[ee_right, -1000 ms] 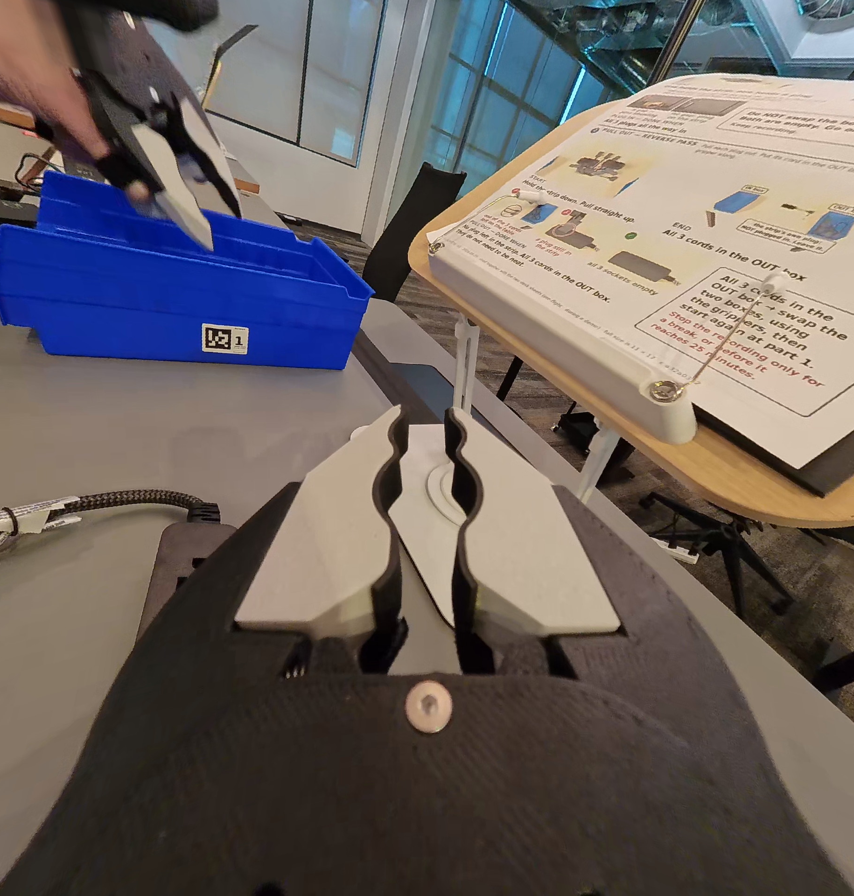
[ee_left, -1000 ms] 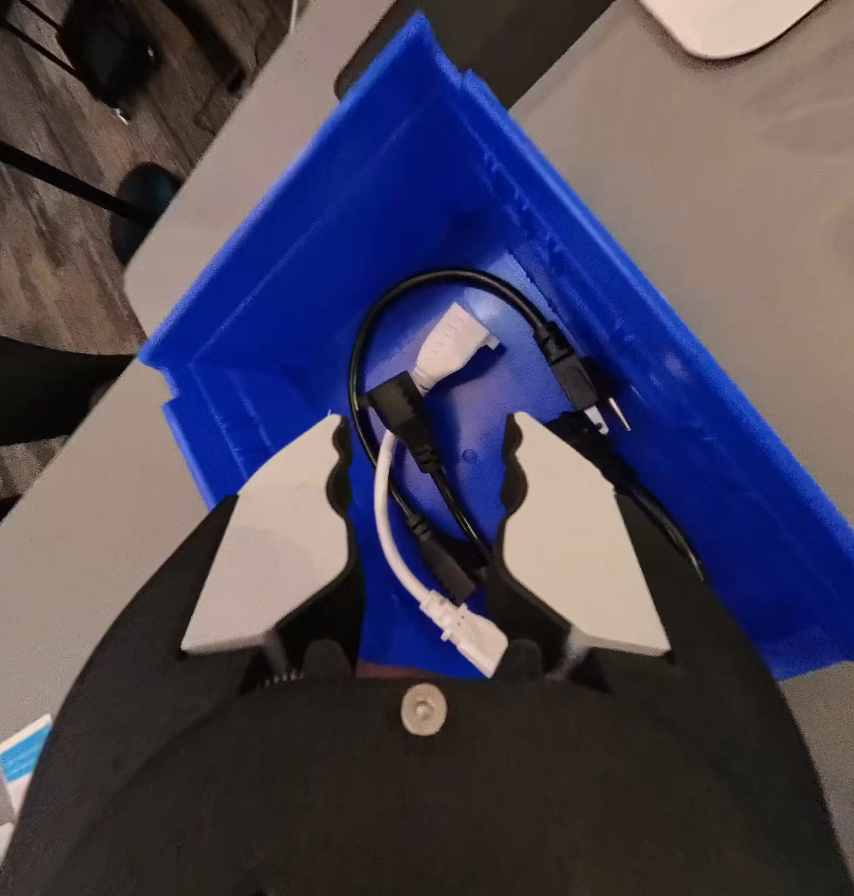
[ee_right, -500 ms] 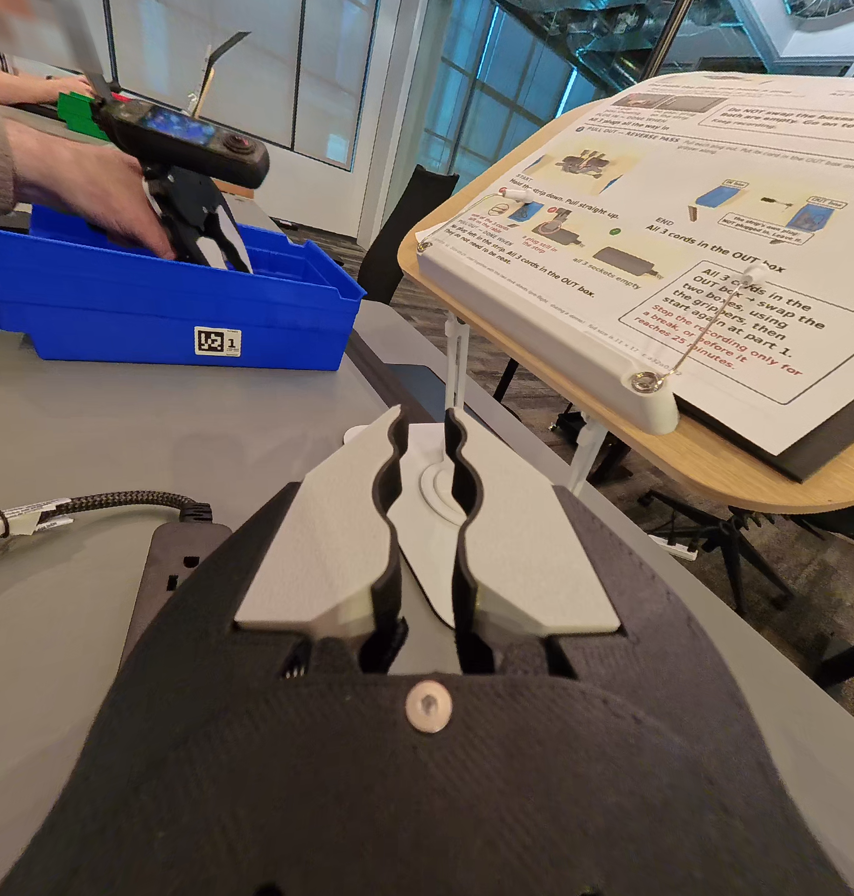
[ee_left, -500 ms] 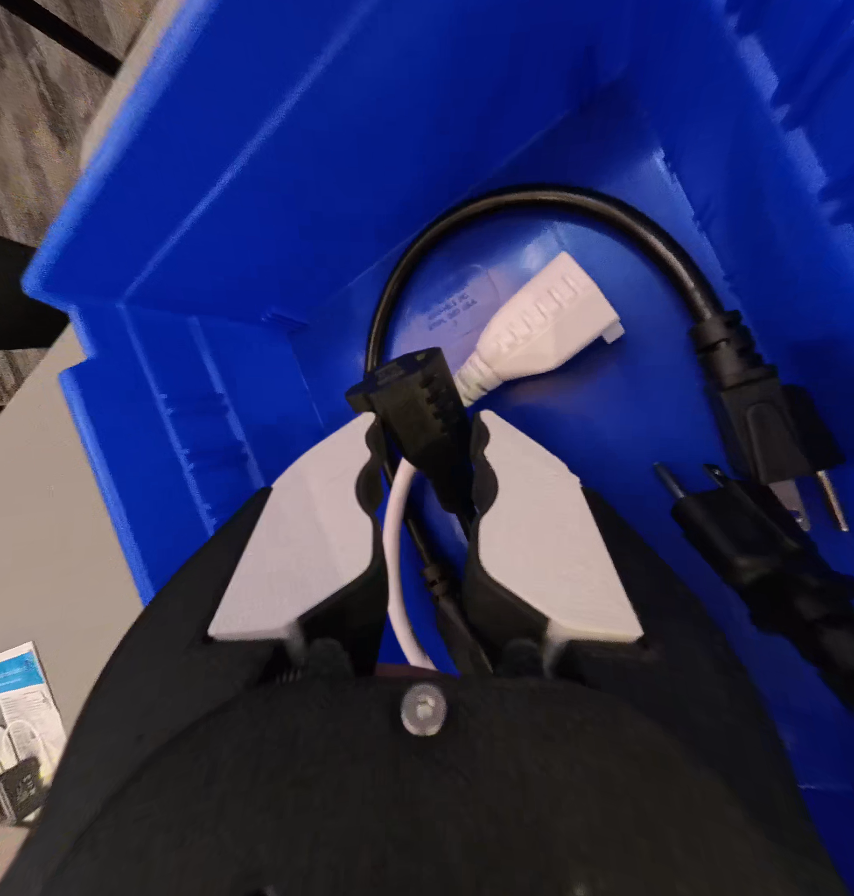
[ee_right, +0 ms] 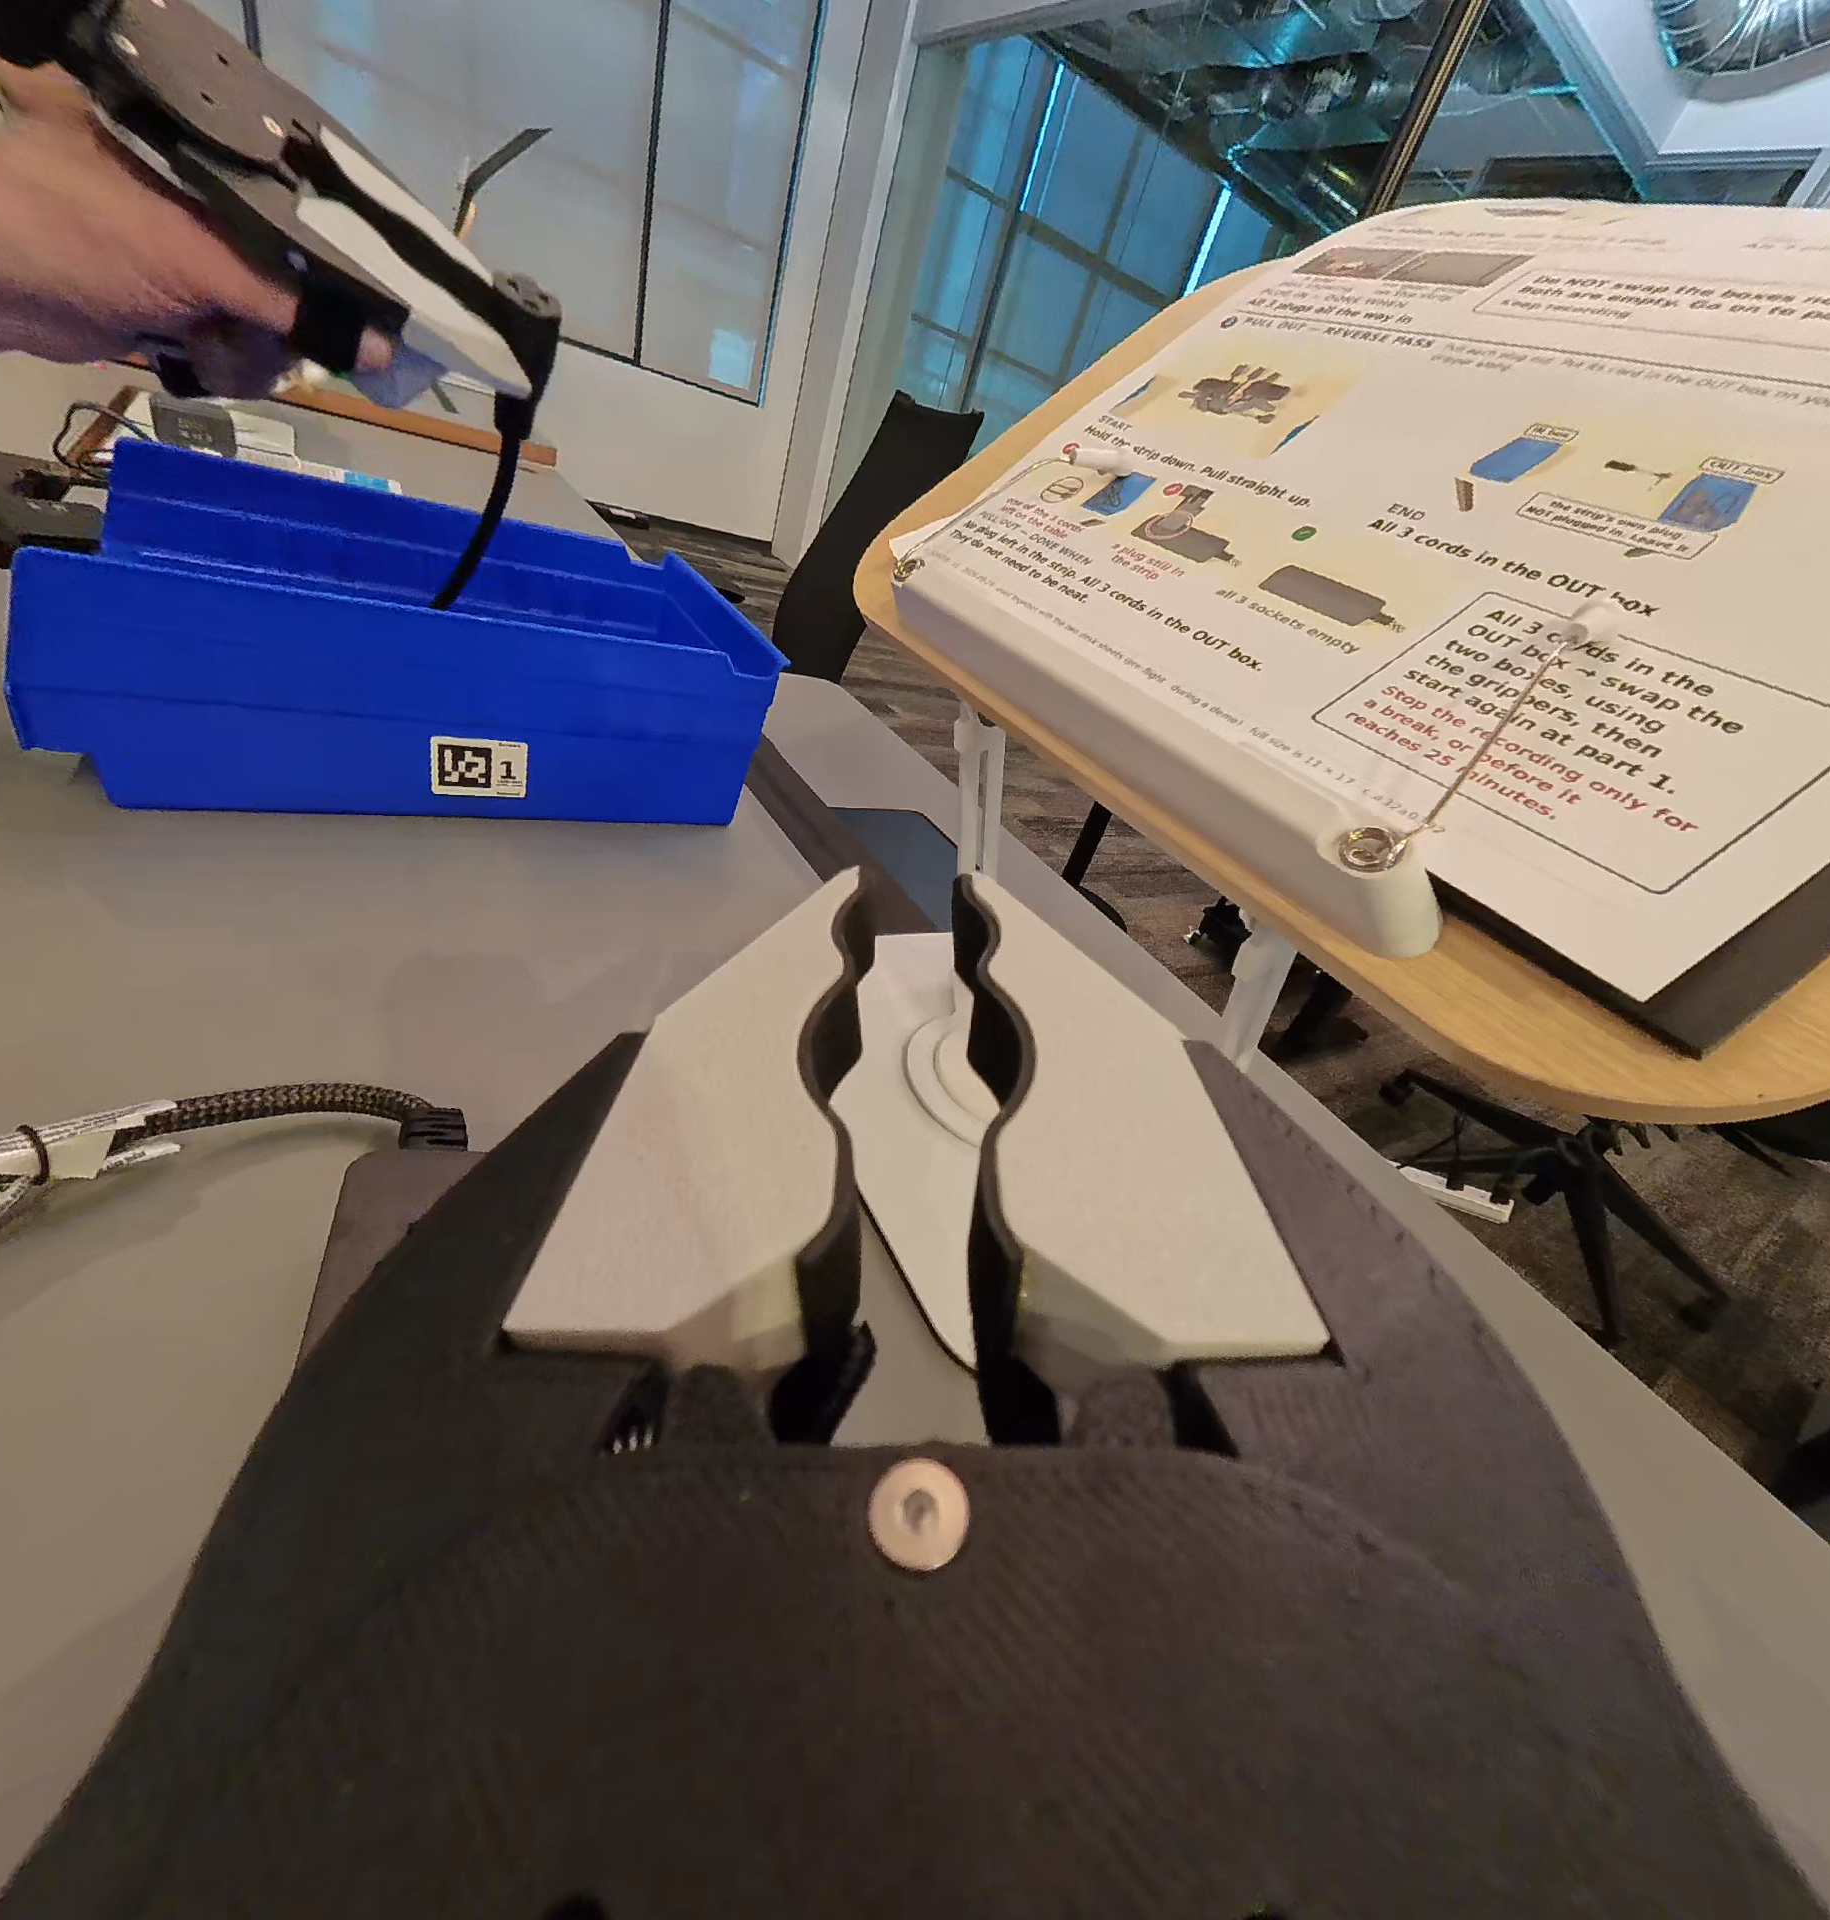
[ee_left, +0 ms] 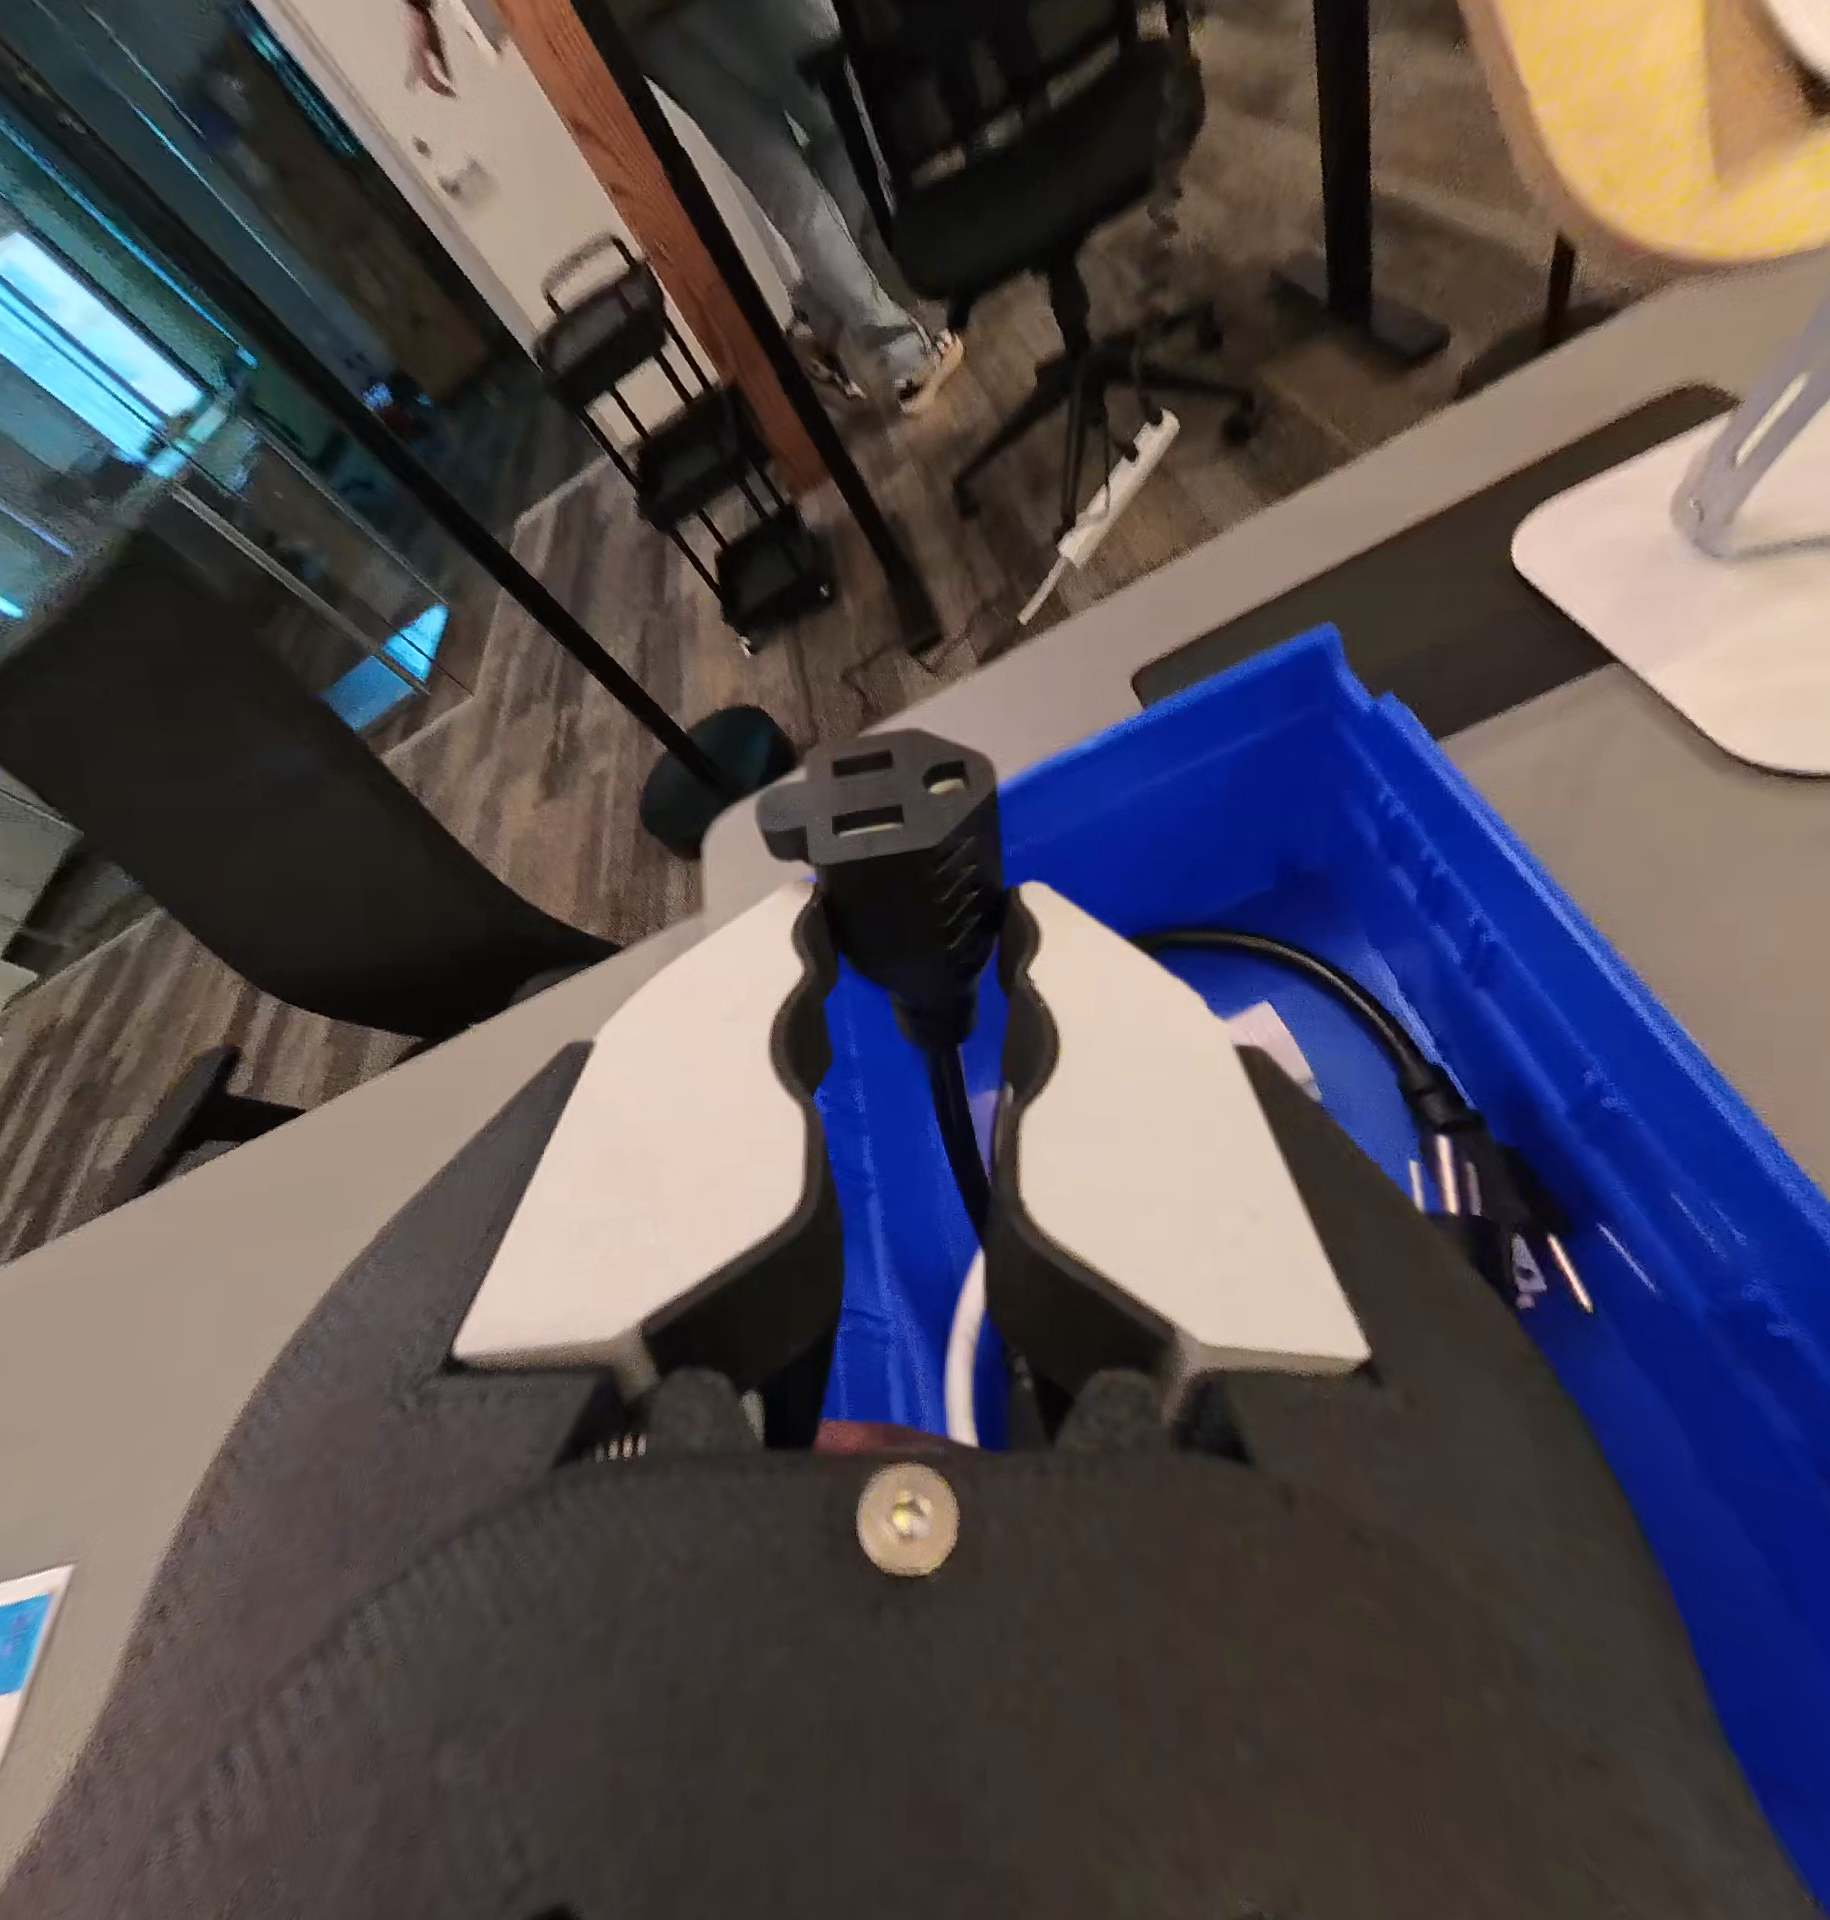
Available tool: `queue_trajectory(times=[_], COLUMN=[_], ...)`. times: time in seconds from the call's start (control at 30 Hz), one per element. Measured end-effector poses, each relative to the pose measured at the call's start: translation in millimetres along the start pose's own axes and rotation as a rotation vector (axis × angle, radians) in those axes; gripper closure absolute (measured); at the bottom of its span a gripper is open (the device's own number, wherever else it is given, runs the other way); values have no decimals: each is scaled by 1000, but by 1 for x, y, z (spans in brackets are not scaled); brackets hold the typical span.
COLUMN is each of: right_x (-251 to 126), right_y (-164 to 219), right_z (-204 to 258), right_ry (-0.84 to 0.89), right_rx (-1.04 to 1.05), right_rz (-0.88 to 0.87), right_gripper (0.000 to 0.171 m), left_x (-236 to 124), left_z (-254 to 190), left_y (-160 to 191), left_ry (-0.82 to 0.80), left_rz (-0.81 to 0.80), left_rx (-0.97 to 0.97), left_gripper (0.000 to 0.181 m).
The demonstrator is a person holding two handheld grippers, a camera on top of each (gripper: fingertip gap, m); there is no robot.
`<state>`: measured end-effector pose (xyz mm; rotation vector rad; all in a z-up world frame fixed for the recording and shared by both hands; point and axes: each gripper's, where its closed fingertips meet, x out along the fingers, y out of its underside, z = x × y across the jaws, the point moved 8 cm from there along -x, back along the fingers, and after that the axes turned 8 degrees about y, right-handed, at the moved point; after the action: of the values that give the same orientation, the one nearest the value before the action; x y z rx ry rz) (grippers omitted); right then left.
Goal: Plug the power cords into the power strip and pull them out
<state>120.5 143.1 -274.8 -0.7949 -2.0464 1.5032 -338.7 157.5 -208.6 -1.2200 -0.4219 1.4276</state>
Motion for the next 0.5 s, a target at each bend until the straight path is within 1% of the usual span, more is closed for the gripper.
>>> queue_trajectory(times=[0.13, 0.33, 0.5], right_x=[-1, -1, 0], right_y=[-2, -4, -9], right_z=[-1, -1, 1], right_ry=[3, 3, -18], right_rx=[2, 6, 6], right_rz=[-8, -15, -27], right_gripper=[159, 159, 153], left_x=[-27, -63, -80], left_z=[6, -1, -8], left_y=[-26, -83, -122], left_ry=[-57, -194, -249], left_rz=[-110, -124, -124], left_rx=[75, 373, 551], left_gripper=[153, 153, 153])
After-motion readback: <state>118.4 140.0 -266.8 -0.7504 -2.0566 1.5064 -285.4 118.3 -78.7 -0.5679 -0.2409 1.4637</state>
